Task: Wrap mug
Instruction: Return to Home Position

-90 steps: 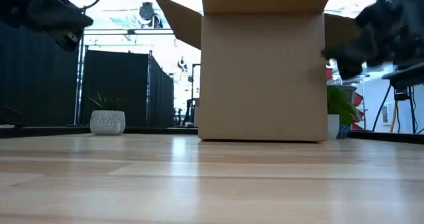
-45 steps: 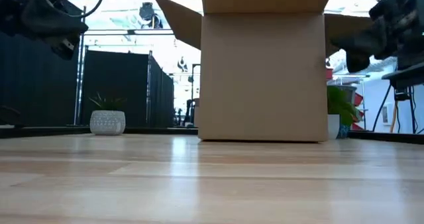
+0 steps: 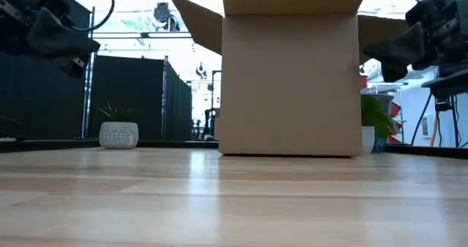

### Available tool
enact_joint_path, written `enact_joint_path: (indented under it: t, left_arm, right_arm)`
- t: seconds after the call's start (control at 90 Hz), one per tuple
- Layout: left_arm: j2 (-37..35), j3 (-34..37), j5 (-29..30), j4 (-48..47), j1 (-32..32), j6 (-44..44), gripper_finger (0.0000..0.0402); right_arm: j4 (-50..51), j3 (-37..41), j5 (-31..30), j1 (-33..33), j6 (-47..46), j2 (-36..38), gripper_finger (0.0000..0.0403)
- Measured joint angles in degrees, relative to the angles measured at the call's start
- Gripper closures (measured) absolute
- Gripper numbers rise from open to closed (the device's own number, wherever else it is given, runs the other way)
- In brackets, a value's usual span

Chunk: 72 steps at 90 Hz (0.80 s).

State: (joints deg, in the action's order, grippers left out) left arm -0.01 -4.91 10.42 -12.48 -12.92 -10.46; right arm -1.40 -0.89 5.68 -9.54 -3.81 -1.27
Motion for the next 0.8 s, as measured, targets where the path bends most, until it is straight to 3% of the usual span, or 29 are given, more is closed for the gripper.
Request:
enact_joint_path:
  t: [0.4, 0.656, 0.8]
  left_arm:
    - [0.0, 2.5, -12.4, 7.5, 13.4, 3.7, 0.0402]
    - [0.7, 2.5, -12.4, 7.5, 23.8, 4.5, 0.0402]
    - [1.0, 2.5, -13.6, 7.9, 25.7, 4.2, 0.0402]
  right_arm:
    - [0.0, 0.0, 0.0, 0.0, 3.2, 0.0, 0.0401]
    - [0.0, 0.0, 0.0, 0.0, 5.8, 0.0, 0.0401]
    - [0.0, 0.0, 0.0, 0.0, 6.5, 0.0, 0.0401]
